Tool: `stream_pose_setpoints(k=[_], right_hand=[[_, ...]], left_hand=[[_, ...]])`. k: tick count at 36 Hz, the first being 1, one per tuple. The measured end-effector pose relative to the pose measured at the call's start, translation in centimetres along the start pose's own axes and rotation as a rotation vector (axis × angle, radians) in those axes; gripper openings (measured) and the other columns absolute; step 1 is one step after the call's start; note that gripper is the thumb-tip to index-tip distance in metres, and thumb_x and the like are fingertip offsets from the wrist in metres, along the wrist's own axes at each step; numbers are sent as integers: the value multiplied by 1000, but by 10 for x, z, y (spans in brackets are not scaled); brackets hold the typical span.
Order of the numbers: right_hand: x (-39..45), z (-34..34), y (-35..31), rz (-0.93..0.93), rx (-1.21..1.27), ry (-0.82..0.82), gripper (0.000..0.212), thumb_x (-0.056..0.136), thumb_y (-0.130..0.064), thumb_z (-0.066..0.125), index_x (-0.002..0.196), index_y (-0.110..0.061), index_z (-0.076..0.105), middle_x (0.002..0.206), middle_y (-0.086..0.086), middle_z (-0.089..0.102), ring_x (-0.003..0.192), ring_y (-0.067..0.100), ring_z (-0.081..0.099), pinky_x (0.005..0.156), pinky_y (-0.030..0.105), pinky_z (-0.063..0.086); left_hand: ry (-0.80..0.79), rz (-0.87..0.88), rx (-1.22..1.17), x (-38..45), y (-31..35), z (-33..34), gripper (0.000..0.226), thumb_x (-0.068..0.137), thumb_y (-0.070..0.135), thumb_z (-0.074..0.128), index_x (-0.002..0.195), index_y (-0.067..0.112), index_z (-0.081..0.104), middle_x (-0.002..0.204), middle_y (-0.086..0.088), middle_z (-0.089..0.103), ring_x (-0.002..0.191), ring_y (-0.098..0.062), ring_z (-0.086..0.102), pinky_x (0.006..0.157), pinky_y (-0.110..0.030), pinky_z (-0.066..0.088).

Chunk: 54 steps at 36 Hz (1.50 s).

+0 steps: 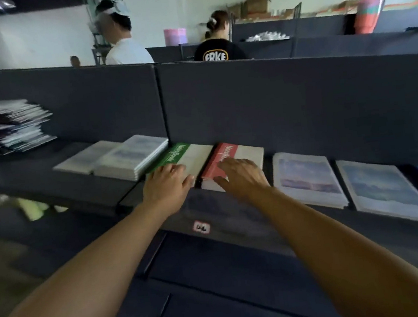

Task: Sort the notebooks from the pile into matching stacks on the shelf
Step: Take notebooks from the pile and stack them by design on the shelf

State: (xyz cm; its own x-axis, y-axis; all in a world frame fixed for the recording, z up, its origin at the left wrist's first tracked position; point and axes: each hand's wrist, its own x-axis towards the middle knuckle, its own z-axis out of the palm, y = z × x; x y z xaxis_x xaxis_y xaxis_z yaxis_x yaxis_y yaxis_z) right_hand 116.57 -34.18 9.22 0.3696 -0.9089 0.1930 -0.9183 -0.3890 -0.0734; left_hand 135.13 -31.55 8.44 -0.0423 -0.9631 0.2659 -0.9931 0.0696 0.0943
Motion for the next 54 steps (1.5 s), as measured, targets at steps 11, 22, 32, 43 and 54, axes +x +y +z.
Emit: stream_pose_setpoints(k=[11,22,32,43,54], right_hand=[[63,30,-171,-142,7,-8,43,98,-42,38,136,-22,47,144,3,41,126,27,43,105,37,27],[116,45,-331,-247,86,-91,52,101,-44,35,147,-22,30,154,1,28,135,25,36,108,38,32],[182,52,-402,-300,-1,-66,52,100,-46,34,148,-24,30,154,0,28,136,24,34,109,37,27],[299,43,-439,-296,-25,86,51,101,-46,32,146,-23,33,152,1,35,137,22,34,111,36,25],[410,46,-480,-277,-33,127,46,100,-44,33,139,-21,39,140,5,48,126,25,46,102,38,35]], left_hand=[[-13,-177,103,-55,-186,-35,50,100,48,34,138,19,45,142,-5,44,132,-26,38,106,-40,31],[0,-318,82,-87,-349,-66,47,100,48,31,136,21,47,141,-4,45,130,-26,39,106,-40,31],[35,-344,74,-84,-436,-72,47,101,49,28,136,24,46,141,-2,45,132,-24,38,106,-39,30],[49,-368,142,-14,-522,-78,51,100,50,28,140,21,41,143,-4,42,134,-24,35,111,-39,29],[138,-311,202,89,-595,-89,47,100,48,35,138,23,43,141,-2,44,131,-22,37,108,-36,31]])
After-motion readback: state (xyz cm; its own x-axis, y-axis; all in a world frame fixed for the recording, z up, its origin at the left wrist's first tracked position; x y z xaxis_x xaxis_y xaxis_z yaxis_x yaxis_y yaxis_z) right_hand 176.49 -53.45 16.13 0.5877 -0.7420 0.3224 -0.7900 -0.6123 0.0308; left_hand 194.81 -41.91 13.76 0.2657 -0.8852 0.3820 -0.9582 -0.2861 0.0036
